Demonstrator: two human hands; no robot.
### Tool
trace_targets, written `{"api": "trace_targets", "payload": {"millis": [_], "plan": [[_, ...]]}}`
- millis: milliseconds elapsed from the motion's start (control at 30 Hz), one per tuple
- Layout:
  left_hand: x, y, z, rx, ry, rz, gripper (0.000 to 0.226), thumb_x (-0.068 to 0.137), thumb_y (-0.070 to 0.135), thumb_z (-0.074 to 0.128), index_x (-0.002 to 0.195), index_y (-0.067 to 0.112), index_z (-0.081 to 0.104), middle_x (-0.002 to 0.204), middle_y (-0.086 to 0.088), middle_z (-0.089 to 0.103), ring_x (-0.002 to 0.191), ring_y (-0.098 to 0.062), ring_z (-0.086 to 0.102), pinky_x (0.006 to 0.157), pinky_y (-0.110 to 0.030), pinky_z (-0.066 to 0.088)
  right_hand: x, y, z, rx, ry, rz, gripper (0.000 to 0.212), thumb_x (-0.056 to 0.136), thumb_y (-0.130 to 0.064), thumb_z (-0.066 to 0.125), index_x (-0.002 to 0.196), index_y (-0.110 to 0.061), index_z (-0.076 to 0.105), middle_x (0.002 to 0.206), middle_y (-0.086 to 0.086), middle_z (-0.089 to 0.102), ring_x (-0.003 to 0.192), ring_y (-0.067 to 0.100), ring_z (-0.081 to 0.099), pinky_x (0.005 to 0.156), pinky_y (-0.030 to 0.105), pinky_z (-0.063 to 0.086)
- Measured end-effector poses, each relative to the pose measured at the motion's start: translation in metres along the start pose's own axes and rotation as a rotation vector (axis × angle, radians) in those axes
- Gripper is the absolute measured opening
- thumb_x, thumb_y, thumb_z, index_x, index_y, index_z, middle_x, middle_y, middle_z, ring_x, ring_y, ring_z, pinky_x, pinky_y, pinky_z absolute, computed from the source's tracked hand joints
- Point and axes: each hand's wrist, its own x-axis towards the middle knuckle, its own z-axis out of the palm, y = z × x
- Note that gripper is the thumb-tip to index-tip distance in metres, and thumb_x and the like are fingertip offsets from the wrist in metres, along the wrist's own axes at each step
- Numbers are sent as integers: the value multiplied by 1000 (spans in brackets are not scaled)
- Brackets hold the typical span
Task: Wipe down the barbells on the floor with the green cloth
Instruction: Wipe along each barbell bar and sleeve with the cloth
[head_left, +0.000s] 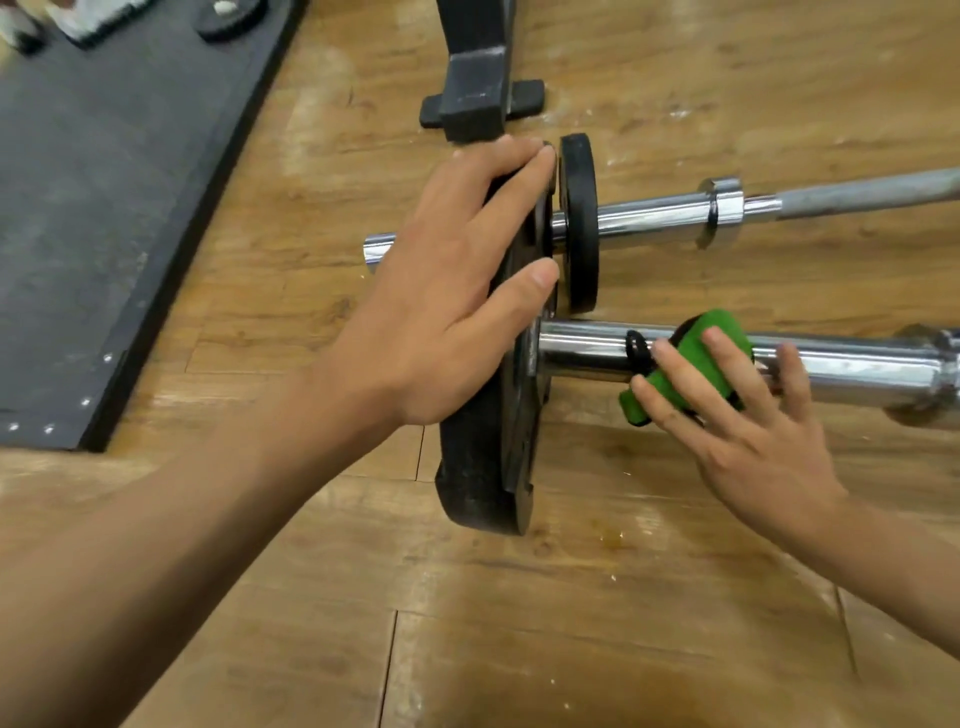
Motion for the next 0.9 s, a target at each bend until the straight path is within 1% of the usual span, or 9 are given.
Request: {"api": "trace_targets", "payload": {"millis": [67, 167, 300, 433, 600, 700, 767, 833, 900], "plan": [[10, -2, -2, 4, -1, -17, 73, 100, 43, 35, 158, -2, 36, 160, -14, 37, 151, -23, 31, 126, -31, 23, 32, -19, -1, 5, -13, -14, 71, 100, -8, 40, 166, -18, 17, 173, 9, 13, 159, 38, 9, 127, 58, -3], [29, 0, -7, 24, -61, -99, 77, 99, 49, 32, 160, 3, 36, 163, -9, 36, 151, -15, 27, 119, -9, 12, 75, -40, -1, 43, -29, -19, 73, 100, -12, 38, 166, -13, 9, 173, 12, 7, 158, 39, 9, 127, 55, -6], [42, -3, -10, 43, -84, -186, 69, 103, 46, 32, 163, 10, 30, 170, -4, 28, 149, -3, 14, 106, 6, -3, 42, -7, 10, -61, -24, -66, 82, 92, -5, 44, 166, -18, 14, 174, 9, 10, 159, 37, 9, 127, 57, -4], [46, -7, -6, 14, -53, -174, 70, 102, 48, 35, 161, 9, 35, 165, -2, 35, 135, 12, 17, 104, 6, 3, 24, 14, 7, -63, -42, -4, 81, 92, 0, 46, 166, -19, 19, 173, 9, 16, 159, 38, 9, 127, 58, -5], [45, -2, -2, -23, -27, -141, 75, 97, 48, 30, 158, 6, 40, 160, -2, 40, 142, -1, 27, 114, -2, 12, 79, -42, 10, 24, -12, 6, 61, 106, -8, 25, 166, -13, 12, 172, 10, 15, 157, 37, 16, 128, 54, 1], [38, -1, -2, -21, -22, -156, 76, 96, 47, 31, 158, 4, 40, 162, -4, 39, 146, -6, 28, 117, -5, 12, 46, -22, 14, -16, 1, 23, 75, 98, -5, 47, 166, -15, 16, 172, 11, 16, 158, 37, 15, 127, 56, 1], [34, -2, -2, -30, -11, -164, 75, 95, 45, 32, 158, 4, 40, 161, -2, 38, 145, -4, 27, 116, -4, 11, 14, 0, 10, -13, -14, 142, 82, 92, -2, 58, 164, -15, 22, 170, 13, 23, 157, 39, 19, 127, 58, 1], [30, -2, 0, -46, 6, -164, 75, 95, 44, 34, 158, 4, 40, 159, -1, 39, 144, -5, 29, 115, -4, 13, 7, 3, 4, -3, -10, 281, 78, 94, -2, 61, 163, -13, 25, 168, 15, 29, 155, 42, 22, 127, 60, 0], [29, -1, 3, -69, 15, -157, 75, 95, 43, 35, 158, 3, 41, 159, -3, 40, 147, -9, 31, 118, -9, 16, 30, -21, 2, 30, -11, 333, 72, 100, -10, 59, 163, -11, 24, 168, 15, 28, 155, 43, 22, 126, 63, 4]]}}
